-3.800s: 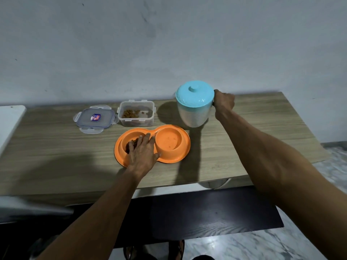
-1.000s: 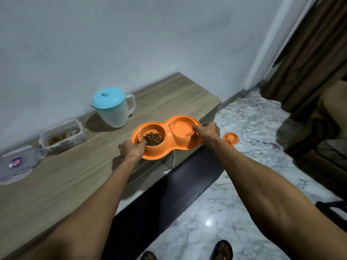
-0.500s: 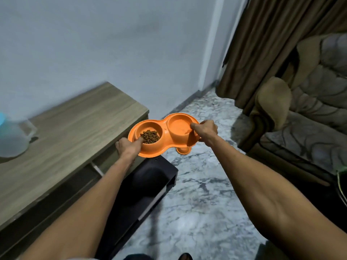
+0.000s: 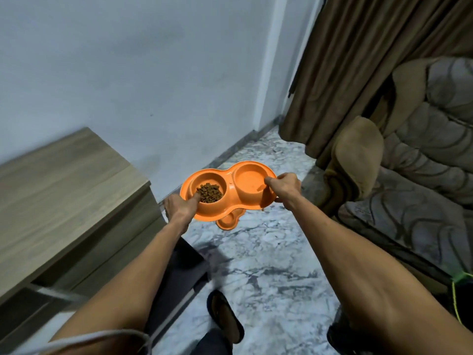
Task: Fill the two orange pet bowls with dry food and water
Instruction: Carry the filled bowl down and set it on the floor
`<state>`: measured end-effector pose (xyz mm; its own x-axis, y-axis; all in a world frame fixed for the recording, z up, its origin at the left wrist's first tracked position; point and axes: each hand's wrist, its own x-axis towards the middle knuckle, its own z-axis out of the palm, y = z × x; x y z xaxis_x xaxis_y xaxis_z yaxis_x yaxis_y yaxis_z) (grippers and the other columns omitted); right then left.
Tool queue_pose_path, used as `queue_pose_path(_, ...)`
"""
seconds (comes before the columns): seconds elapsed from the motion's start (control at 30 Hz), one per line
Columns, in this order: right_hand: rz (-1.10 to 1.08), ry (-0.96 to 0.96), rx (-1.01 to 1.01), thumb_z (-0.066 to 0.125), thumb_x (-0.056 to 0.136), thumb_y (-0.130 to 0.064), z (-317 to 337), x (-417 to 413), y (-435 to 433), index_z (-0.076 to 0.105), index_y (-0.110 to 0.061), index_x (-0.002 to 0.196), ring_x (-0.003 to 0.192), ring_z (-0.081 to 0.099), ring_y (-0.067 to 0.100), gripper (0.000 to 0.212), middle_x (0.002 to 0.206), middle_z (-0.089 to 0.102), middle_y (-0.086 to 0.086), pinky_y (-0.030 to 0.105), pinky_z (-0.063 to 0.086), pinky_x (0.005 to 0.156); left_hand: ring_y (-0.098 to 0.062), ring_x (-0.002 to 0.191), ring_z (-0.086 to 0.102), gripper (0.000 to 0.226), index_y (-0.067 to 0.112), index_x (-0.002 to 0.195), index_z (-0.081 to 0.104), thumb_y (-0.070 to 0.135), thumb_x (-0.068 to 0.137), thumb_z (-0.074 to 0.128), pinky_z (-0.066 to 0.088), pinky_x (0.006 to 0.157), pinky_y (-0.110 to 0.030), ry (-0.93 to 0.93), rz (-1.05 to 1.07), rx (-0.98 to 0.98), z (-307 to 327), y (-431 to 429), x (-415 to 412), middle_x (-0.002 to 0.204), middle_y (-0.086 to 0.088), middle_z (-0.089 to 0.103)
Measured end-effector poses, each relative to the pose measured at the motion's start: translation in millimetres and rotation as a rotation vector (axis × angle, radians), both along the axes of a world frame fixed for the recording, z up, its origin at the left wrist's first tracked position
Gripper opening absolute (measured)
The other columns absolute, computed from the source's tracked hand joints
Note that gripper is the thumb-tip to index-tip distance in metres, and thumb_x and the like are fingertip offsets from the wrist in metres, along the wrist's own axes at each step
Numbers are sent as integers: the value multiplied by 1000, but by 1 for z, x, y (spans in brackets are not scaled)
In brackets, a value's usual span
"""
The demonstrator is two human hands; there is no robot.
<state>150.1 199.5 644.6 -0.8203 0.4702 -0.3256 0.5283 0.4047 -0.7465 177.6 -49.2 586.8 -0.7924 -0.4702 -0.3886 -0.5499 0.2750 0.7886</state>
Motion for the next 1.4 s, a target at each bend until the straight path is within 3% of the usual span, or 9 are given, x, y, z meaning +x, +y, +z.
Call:
queue_pose_path(0.1,14,-1,9,76,72,-37,-11,-51,12,55,-15,73,89,66,33,30,97,67,13,51,60,76,-28,69,61,44,1,80,65,44,79,72,37,49,-26,-22,27,-6,-14,14,-42,94,-21,66)
queue_pose_path(0.27,70,-27,-20,75,74,-36,-27,-127,16,57,-15,91,92,66,34,32,97,65,13,51,59,81,-35,90,65,46,7,91,70,50,76,71,45,65,-34,-61,95,-44,-28,21,-105,105,-21,65)
queue_pose_path(0.4,130,-58,-47,72,71,-36,-57,-178,10,62,-11,118,98,65,32,55,105,67,10,49,56,87,-34,98,64,40,11,95,71,46,75,71,52,82,-39,-66,160,-58,-50,19,-142,109,-17,66)
queue_pose_path(0.57,245,-87,-43,71,71,-34,-119,-242,-2,61,-12,123,100,64,29,57,104,69,9,46,54,89,-36,94,66,47,10,89,72,54,71,67,54,83,-44,-16,257,-67,-113,18,-174,96,-19,70)
queue_pose_path(0.67,335,-111,-40,73,74,-34,-174,-280,-12,61,-11,125,104,63,29,57,98,65,5,47,52,94,-38,87,66,61,6,84,71,62,63,56,55,77,-45,-42,321,-81,-165,15,-191,86,-21,70)
queue_pose_path(0.9,472,-172,-40,74,75,-34,-337,-349,-35,62,-11,125,105,62,28,56,99,64,4,43,50,95,-11,58,53,17,0,80,67,16,81,71,43,59,-30,-109,540,-56,-291,16,-230,67,-6,60)
queue_pose_path(1.03,511,-193,-44,74,73,-40,-445,-372,-54,62,-13,124,107,64,30,59,110,70,10,45,51,96,-25,78,66,19,6,83,70,24,80,72,54,77,-38,-153,593,-102,-396,2,-246,80,-11,68)
queue_pose_path(1.23,539,-225,-66,71,64,-47,-602,-388,-85,64,-11,120,99,68,33,67,108,71,12,46,56,89,-29,87,66,31,4,86,69,34,78,71,52,71,-34,-235,651,-142,-541,-23,-260,87,-15,69)
queue_pose_path(1.4,610,-241,-27,72,71,-36,-704,-403,-107,66,-9,101,86,69,35,41,86,66,10,49,57,81,-35,95,67,26,10,69,58,30,76,72,57,76,-40,-236,719,-119,-640,-39,-270,94,-23,69)
